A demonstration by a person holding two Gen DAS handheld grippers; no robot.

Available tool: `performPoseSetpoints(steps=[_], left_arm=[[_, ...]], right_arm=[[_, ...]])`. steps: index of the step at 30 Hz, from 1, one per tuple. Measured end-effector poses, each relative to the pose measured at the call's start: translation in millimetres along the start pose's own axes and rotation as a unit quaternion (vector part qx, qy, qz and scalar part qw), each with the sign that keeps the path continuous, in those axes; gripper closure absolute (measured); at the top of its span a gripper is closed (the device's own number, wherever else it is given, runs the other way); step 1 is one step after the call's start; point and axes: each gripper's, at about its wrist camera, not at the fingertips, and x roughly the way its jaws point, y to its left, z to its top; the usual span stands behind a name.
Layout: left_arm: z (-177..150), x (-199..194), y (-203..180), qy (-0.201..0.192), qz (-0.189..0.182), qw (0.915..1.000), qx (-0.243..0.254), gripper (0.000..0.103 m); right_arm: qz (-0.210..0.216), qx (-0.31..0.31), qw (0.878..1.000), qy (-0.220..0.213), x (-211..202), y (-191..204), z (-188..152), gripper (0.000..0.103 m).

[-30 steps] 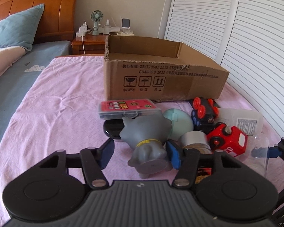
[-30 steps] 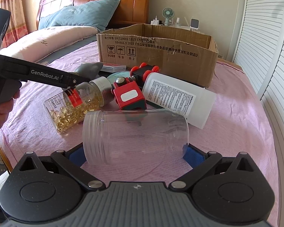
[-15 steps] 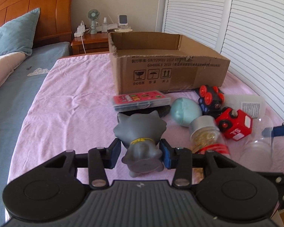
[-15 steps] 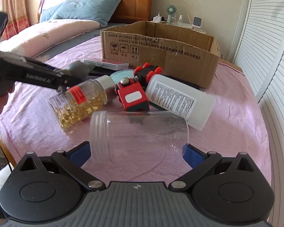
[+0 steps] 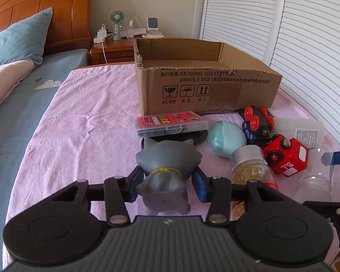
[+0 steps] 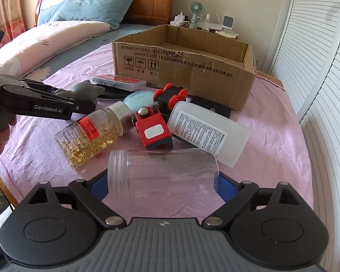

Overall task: Organize rigid objects
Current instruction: 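Close the left gripper on the grey elephant while the right gripper closes on the clear jar, then carry the elephant into the cardboard box and open the left gripper while the right drops the jar in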

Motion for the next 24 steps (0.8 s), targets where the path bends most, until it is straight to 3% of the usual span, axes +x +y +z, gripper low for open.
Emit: performPoseSetpoints(steps=[13,18,24], left_arm=[[25,-37,0,0.008,-0.026,0.9978,0.060,0.058],[55,-47,-4,-0.007,-0.043,0.9961,0.077,0.058],[105,-30,-8,-0.021,-0.057,0.9951,0.078,0.058]], right_arm=[[0.028,-0.015,0.999,-0.010,-38,-11,16,0.007],[0.037,-0.005,0.999,-0.027,-48,-25,36,0.007],[0.028,-0.007,0.998,-0.050,-44,-44,71,0.007]])
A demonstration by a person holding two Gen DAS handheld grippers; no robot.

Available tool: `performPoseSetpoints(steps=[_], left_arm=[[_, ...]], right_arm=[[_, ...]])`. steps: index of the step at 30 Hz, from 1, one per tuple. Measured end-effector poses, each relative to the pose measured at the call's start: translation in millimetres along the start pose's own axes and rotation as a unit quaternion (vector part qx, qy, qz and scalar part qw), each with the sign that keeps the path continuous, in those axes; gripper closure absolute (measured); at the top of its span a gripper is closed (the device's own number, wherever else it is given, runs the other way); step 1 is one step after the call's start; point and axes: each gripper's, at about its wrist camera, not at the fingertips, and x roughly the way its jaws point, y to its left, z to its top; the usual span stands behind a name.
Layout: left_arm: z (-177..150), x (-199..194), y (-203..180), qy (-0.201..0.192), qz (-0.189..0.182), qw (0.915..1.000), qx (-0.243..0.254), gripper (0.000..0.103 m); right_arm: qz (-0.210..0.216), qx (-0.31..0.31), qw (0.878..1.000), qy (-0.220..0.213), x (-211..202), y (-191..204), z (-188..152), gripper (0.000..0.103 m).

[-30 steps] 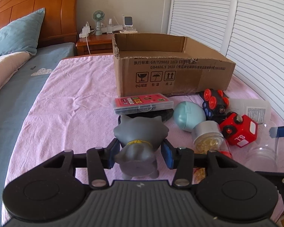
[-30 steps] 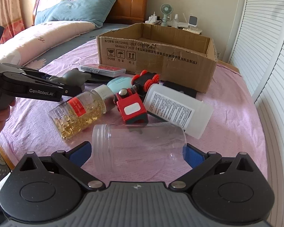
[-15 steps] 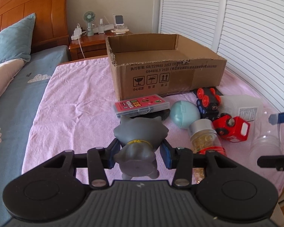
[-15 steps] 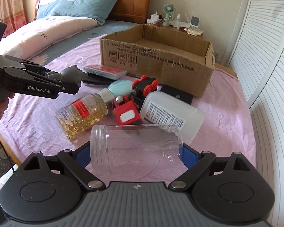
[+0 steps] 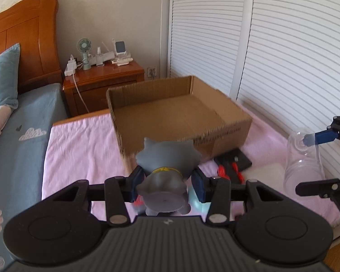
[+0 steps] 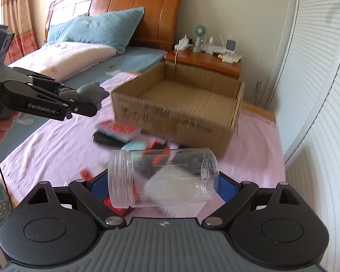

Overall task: Organize rigid objects
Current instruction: 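Carry the elephant into the cardboard box and open the left gripper while the right drops the jar in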

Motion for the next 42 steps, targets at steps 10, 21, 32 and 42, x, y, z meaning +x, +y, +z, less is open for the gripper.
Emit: performPoseSetpoints(steps=[10,21,32,42], left_arm=[[81,80,16,0.000,0.022,0.9995,0.022,0.058],[111,145,35,-0.012,0.086,0.9962,0.004,0.010],[83,93,27,0.014,0.031,0.9994,0.009,0.009],[54,48,16,0.008,0.030,0.9995,0.002,0.009]], right_arm=[[-0.008,-0.005,1.000,-0.021,37,-42,61,0.007],[-0.011,0.016,1.000,-0.007,70,-71,79,0.007],[-0.010,0.015,1.000,-0.002,69,-59,84,0.007],[-0.004,0.020,1.000,0.011,80,-53,102,0.007]])
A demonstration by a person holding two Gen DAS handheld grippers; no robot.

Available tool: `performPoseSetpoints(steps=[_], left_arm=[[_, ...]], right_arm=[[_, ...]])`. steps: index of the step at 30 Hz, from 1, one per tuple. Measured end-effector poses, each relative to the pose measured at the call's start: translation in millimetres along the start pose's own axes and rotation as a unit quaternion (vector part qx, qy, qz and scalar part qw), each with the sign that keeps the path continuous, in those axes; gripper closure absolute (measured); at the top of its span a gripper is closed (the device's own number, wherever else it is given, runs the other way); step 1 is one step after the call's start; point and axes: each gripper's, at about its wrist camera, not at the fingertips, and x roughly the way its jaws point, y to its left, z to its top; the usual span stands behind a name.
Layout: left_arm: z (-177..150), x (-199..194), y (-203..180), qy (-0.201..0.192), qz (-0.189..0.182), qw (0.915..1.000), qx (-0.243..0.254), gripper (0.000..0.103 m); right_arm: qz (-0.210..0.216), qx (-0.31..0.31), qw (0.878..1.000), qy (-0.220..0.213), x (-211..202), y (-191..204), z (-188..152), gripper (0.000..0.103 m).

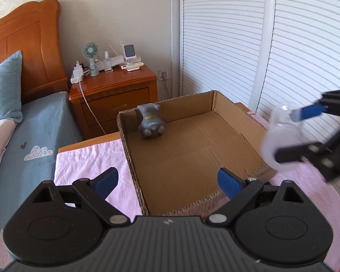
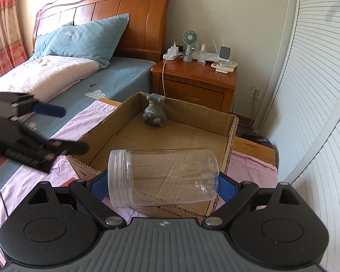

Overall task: Organize rigid objects
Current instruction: 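Carry the elephant into the cardboard box and open the left gripper while the right drops the jar in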

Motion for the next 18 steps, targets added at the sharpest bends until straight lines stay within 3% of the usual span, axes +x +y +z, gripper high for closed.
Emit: performPoseSetpoints(steps=[13,18], left_arm=[[-46,-46,-12,0.002,0.013,0.9999,-0.002,0.006],[-67,-48,-18,0.012,0.005,0.9999,-0.004,0.005]], right_arm=[[-0.018,0.051,0.997,0.051,83,-30,51,0.007],[-0.023,0.066,0.996,0.060,95,-32,56,0.000]])
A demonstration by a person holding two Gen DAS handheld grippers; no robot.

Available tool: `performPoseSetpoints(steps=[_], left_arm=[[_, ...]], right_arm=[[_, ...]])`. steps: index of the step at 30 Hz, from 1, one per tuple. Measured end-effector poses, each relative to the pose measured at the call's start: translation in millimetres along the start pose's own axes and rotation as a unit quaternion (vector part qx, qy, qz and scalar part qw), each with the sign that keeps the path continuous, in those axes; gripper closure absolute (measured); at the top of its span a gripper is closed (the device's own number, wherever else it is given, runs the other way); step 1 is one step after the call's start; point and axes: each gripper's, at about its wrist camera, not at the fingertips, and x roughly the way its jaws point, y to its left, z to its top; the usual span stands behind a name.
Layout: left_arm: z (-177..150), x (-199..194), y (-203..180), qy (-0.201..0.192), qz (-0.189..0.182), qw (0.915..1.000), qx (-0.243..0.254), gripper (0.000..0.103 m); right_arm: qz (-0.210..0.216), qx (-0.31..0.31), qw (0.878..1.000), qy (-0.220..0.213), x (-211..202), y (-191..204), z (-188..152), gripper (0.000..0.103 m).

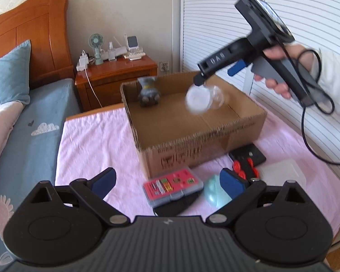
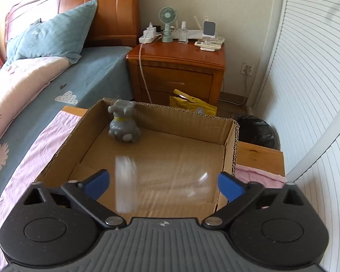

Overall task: Organize rigid objects
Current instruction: 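Carry the elephant into the cardboard box and open the left gripper while the right drops the jar in, then withdraw both tools from the box back over the table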

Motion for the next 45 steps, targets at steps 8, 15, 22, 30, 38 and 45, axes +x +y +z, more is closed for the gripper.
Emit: performPoseSetpoints(steps=[8,15,22,30,38,45], left_arm=[[-14,-7,-8,0.007,0.000,0.9999,0.012,0.005],[-21,-16,-14,0.009,0.000,0.9999,0.011,0.005],[-36,-24,-23,0.016,-0.002,0.9998,0.014,0.005],[-54,-29,-42,0.019,0.003,0.9996,0.021,0.005],[-72,-17,-51,0.038,-0.030,0.9988,-0.008,0.005],[-86,-1,-58,0.075,-0.042,0.9963,-0.005,0.005]], right_arm=[[-0.012,-0.011,1.000,0.008,-20,6,-16,0.000],[-0.011,-0.028,1.000,-0.001,-55,12,-39,0.000],[-0.021,-0.025,0.999,0.006,-80,23,-86,0.000],[-0.055,0.005,0.998,0.013,-87,34,-153,0.000],[-0.064,0.018,0.998,0.008,-79,52,-187,0.000],[-0.083,0.013,0.996,0.016,-73,55,-205,0.000]])
